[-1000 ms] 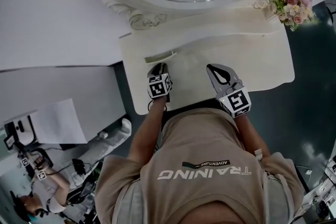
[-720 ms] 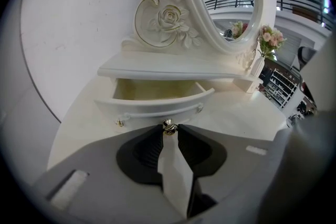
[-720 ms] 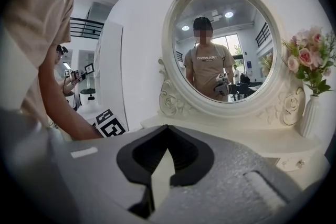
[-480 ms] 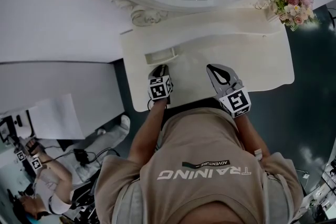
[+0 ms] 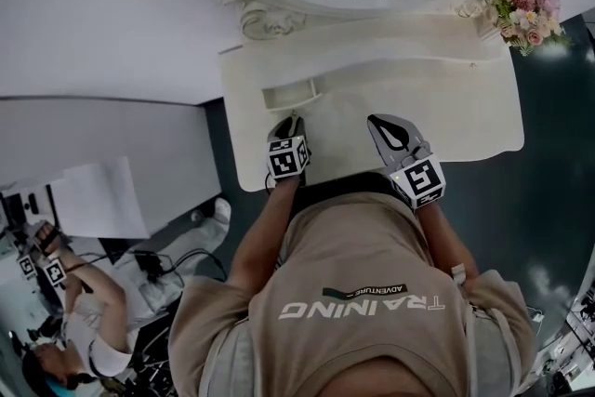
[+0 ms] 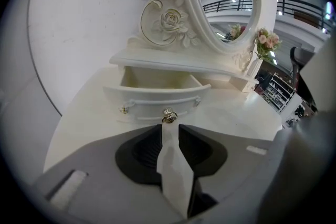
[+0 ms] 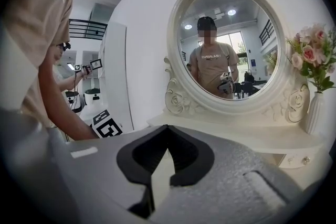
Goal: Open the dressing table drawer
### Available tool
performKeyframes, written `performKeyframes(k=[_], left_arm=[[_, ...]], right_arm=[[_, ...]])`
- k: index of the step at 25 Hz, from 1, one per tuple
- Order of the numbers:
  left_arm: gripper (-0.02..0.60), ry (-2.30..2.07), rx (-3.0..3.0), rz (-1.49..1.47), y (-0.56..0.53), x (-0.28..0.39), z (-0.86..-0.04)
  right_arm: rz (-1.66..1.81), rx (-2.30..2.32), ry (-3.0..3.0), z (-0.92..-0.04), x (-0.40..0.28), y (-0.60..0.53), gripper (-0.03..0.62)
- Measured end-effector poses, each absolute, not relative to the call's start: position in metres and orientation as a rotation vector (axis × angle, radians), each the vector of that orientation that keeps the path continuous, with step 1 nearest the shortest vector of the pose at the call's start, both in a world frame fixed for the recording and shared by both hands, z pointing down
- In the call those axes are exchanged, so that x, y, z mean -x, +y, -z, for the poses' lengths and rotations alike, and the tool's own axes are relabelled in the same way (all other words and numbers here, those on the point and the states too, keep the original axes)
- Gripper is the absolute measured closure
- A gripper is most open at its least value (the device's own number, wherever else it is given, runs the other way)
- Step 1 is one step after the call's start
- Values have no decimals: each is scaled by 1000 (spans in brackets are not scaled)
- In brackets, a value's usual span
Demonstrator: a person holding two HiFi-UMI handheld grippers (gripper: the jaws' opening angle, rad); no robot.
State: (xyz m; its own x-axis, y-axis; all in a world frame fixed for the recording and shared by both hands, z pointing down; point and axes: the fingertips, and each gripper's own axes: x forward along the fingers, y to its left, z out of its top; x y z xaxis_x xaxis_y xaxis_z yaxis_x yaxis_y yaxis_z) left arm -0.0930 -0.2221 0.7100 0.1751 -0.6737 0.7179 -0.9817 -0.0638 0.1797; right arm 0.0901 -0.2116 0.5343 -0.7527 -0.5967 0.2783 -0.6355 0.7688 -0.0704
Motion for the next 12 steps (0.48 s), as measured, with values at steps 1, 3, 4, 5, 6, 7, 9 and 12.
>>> performKeyframes(k=[1,3,4,5,6,7,9,12], left_arm=[[466,-1558,-1813,-610,-218,94,-709],[480,-1548,-1827,-615,-211,96,-705],[486,-1546,-1833,-613,-207,97,-703],[496,-1543,-1838,-607,-203,100,-700],[505,-1541,-1844,-599,-200,102,-697],[532,-1537,-1851,-591,-197,105,-693],[565,-1529,-1877,-575,-192,109,-683],[565,-1529,-1933,-550,-185,115,-658]], right_arm=[[-234,-958,-2724,-534,-88,-211,591],[-230,-945,-2724,-534,-83,-210,591],[-230,-939,-2725,-534,-80,-210,591],[-231,-934,-2725,-535,-77,-209,591],[-233,-928,-2727,-535,-73,-209,591],[-233,-922,-2729,-534,-69,-209,591],[-224,-910,-2734,-531,-60,-206,591],[-199,-893,-2742,-521,-46,-201,591]])
